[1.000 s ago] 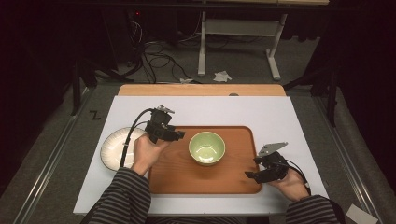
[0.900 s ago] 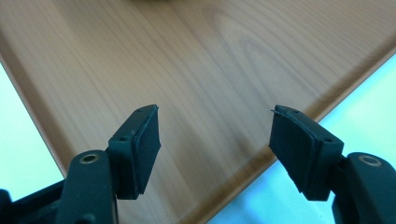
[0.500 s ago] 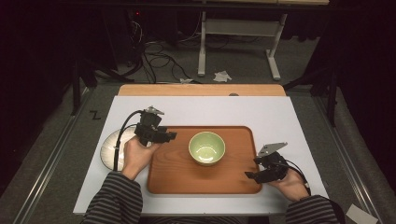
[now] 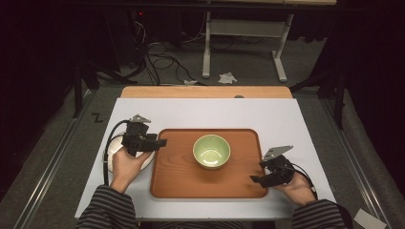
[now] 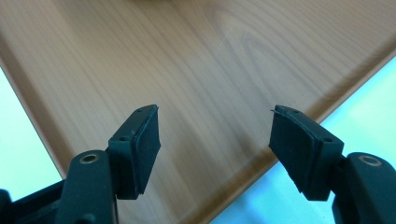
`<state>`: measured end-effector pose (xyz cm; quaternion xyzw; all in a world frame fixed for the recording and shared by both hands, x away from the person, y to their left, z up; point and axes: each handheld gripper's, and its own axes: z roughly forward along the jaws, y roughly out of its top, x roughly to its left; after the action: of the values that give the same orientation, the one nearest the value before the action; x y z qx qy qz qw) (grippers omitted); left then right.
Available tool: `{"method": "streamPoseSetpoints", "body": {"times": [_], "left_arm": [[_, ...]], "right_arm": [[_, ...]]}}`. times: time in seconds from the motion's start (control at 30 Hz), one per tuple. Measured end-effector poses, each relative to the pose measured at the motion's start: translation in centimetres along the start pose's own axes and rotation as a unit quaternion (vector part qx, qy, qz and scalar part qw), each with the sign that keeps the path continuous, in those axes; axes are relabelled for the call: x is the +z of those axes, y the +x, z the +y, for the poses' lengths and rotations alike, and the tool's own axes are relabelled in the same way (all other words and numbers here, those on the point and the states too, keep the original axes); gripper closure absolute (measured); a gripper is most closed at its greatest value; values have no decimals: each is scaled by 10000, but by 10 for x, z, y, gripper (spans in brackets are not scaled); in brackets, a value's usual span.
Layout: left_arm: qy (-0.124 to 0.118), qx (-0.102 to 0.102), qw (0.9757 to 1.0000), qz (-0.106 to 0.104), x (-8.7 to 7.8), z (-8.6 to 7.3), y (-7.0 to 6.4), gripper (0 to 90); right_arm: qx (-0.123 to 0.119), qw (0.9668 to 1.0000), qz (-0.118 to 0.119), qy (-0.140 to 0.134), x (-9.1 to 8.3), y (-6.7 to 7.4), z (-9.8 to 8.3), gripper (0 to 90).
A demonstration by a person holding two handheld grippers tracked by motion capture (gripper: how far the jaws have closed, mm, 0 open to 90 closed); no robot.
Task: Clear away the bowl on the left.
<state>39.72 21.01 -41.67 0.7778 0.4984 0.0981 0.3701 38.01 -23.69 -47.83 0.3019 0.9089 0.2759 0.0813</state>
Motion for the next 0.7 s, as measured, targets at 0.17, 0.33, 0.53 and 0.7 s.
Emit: {"method": "streamPoseSetpoints", "body": {"times": [0.17, 0.33, 0.53, 0.7], "left_arm": [[-27, -65, 10000, 1, -3, -9, 2, 502], [-36, 1, 10000, 6, -5, -17, -3, 495], [44, 48, 10000, 5, 0, -23, -6, 491], [108, 92, 9999, 10, 4, -28, -9, 488]], "right_arm": [[-22, 10000, -5, 5, 0, 0, 0, 349], [-6, 10000, -4, 1, 0, 0, 0, 350], [-13, 10000, -3, 1, 0, 0, 0, 349], [2, 10000, -17, -6, 0, 0, 0, 349]]}}
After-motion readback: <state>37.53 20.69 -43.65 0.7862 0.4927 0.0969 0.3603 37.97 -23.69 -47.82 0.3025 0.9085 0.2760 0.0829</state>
